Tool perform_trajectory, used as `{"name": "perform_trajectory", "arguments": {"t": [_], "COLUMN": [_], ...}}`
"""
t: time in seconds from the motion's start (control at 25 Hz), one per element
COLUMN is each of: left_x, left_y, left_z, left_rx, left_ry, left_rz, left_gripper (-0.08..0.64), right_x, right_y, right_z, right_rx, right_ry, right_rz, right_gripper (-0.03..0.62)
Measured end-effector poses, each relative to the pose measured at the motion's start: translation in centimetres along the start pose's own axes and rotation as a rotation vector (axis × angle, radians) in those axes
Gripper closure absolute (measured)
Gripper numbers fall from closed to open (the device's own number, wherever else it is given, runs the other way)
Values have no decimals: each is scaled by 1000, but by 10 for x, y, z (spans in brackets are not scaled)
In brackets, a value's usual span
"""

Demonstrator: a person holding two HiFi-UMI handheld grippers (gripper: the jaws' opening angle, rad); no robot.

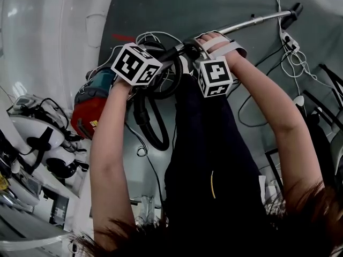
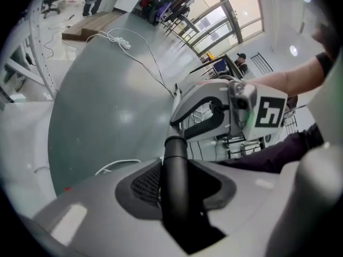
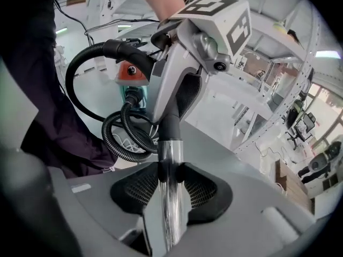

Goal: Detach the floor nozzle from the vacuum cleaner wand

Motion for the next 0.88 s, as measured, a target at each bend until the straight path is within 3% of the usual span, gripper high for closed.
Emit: {"name": "perform_trajectory", "arguments": {"t": [0.52, 0.72, 0.88], "left_x": [5, 6, 6], "left_y": [-4, -3, -5], "left_z": [-23, -31, -36], "left_rx": [-91, -116, -132], "left_ry": [91, 108, 126], "left_rz": [-21, -18, -16], "left_gripper": [411, 411, 411], "right_x": [3, 3, 4], "right_y": [-2, 2, 3], "right_z": [-8, -5, -3], "right_rx": [-22, 48, 33], "right_ry": [241, 288, 309], "right_rz": [-142, -136, -146], "right_gripper": [416, 414, 419]}}
Point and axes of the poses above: the fingertips, and each gripper's own axes: x backward along the fingers, z to its left, y out of its top, the point moved 6 cm from there along x, backward along the fingers, and after that the axes turned 14 degrees about x, right-handed, at the moved point
